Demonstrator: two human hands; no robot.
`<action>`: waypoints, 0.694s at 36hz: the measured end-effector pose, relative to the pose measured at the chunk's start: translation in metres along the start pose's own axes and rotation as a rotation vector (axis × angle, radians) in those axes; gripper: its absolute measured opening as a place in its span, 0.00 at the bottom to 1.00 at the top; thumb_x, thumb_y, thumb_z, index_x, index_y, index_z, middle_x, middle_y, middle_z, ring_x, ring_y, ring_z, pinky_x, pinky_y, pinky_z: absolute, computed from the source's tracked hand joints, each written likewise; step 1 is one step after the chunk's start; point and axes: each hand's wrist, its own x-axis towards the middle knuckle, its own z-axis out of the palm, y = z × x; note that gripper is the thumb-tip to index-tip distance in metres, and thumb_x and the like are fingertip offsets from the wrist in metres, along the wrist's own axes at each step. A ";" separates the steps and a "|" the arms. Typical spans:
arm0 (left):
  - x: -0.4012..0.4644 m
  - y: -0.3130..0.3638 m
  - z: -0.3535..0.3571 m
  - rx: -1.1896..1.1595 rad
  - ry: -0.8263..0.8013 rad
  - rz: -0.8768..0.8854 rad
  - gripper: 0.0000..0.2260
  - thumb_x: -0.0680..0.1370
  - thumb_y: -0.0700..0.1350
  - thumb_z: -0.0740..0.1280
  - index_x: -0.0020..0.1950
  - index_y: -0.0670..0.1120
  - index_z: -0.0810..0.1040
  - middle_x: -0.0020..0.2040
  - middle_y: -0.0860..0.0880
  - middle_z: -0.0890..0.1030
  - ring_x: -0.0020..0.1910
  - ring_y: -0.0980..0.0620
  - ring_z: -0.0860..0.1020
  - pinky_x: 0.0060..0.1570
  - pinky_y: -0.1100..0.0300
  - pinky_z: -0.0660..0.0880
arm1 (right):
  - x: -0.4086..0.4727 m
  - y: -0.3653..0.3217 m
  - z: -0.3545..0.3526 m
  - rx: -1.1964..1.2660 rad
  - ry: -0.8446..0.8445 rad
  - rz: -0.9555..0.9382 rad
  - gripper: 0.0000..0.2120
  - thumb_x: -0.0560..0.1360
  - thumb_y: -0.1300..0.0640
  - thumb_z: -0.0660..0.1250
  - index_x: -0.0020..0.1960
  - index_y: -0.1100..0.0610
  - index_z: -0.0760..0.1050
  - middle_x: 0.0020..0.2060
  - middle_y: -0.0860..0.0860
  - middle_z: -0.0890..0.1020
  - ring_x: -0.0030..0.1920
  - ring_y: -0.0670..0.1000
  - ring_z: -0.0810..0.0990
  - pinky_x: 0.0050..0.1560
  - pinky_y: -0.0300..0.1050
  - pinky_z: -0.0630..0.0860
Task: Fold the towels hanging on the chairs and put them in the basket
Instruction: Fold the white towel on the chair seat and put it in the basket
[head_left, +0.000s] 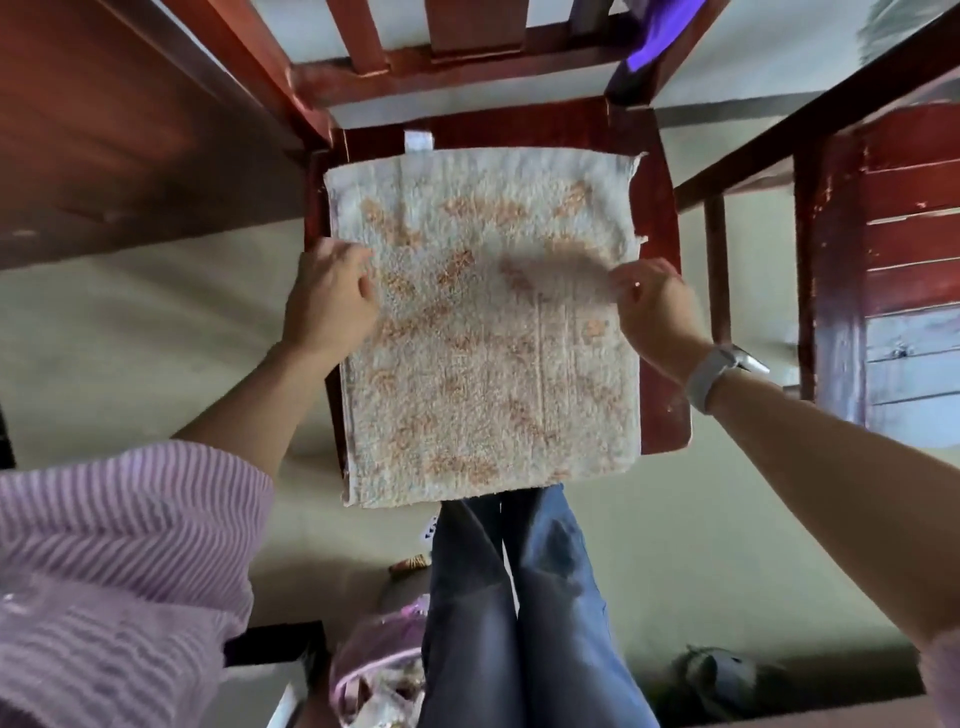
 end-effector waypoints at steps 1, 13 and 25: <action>0.011 0.001 0.001 0.039 0.003 0.018 0.18 0.77 0.39 0.60 0.66 0.42 0.70 0.66 0.40 0.67 0.66 0.40 0.64 0.60 0.47 0.69 | 0.013 -0.004 -0.002 -0.027 0.024 -0.030 0.13 0.76 0.63 0.55 0.54 0.60 0.77 0.55 0.58 0.77 0.55 0.57 0.75 0.55 0.49 0.73; 0.084 -0.005 0.006 0.142 0.096 0.122 0.21 0.80 0.43 0.55 0.72 0.39 0.60 0.65 0.38 0.66 0.66 0.38 0.60 0.67 0.48 0.57 | 0.106 -0.032 -0.003 -0.349 0.065 -0.109 0.22 0.78 0.53 0.55 0.71 0.52 0.61 0.69 0.56 0.64 0.68 0.59 0.60 0.65 0.56 0.59; 0.071 0.000 -0.015 -0.177 0.262 0.089 0.04 0.76 0.39 0.62 0.48 0.41 0.74 0.47 0.44 0.78 0.47 0.48 0.75 0.41 0.59 0.66 | 0.090 -0.038 -0.008 -0.079 0.193 -0.103 0.12 0.76 0.57 0.60 0.57 0.59 0.73 0.55 0.56 0.76 0.57 0.56 0.72 0.58 0.49 0.65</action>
